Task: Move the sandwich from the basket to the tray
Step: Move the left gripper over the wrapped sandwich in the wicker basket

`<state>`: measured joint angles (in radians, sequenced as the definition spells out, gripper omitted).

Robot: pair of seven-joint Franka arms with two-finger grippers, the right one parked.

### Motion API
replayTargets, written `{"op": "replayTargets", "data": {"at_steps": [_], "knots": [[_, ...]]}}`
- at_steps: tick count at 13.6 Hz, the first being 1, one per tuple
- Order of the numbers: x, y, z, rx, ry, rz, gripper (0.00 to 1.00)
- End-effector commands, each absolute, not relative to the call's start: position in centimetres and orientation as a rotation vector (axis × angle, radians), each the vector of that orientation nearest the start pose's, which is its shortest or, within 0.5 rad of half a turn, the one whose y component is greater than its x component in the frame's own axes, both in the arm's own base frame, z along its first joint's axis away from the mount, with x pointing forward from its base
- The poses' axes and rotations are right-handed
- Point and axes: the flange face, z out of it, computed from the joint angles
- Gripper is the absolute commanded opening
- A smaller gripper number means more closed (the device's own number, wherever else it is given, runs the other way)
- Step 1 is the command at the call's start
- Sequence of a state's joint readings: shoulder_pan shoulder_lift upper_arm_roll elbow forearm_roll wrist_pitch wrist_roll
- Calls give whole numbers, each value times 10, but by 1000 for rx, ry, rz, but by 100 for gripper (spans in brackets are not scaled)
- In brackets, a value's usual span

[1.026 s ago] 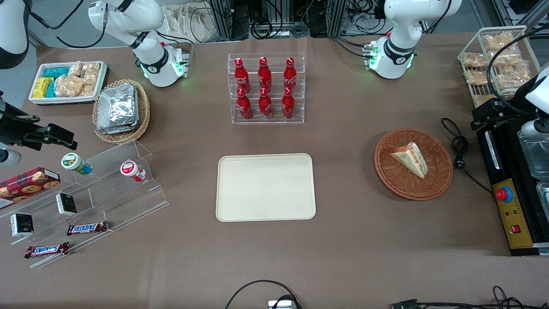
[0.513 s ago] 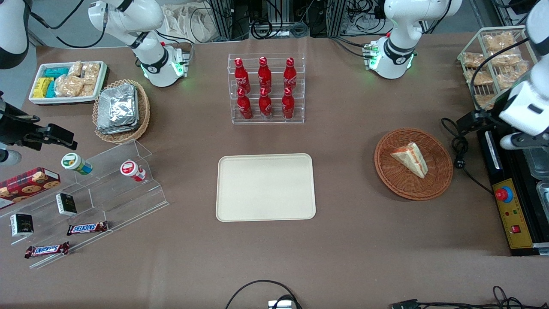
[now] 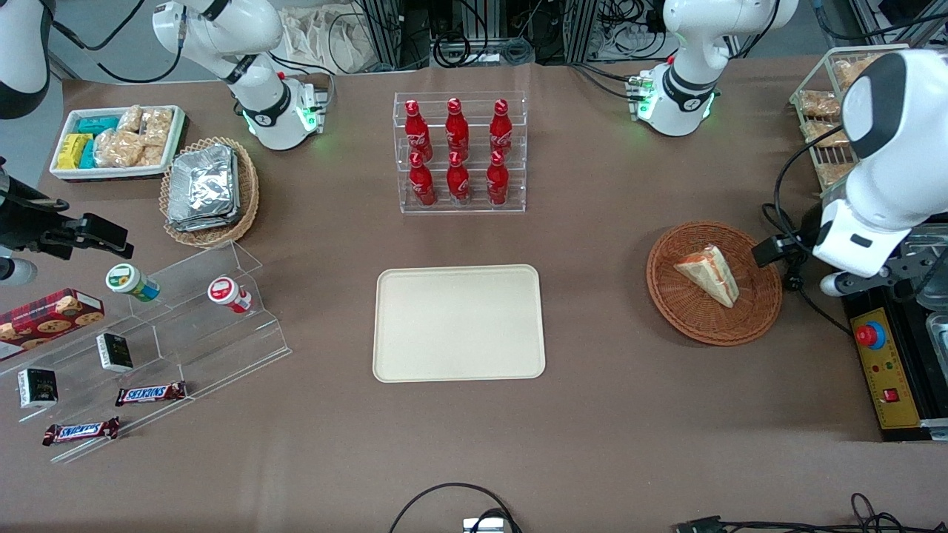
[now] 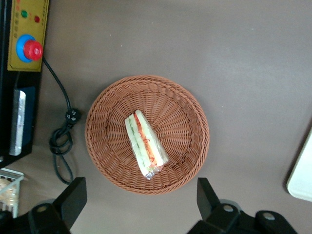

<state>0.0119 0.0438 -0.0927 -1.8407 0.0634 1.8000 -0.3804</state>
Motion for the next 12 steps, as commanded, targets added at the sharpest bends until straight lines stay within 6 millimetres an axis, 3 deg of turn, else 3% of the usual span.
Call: {"op": "replayTargets", "data": {"at_steps": [1, 6, 12], "knots": [[540, -37, 464, -3004, -561, 54, 100], [515, -40, 393, -2964, -801, -6, 100], [490, -41, 333, -2942, -959, -59, 100]]}}
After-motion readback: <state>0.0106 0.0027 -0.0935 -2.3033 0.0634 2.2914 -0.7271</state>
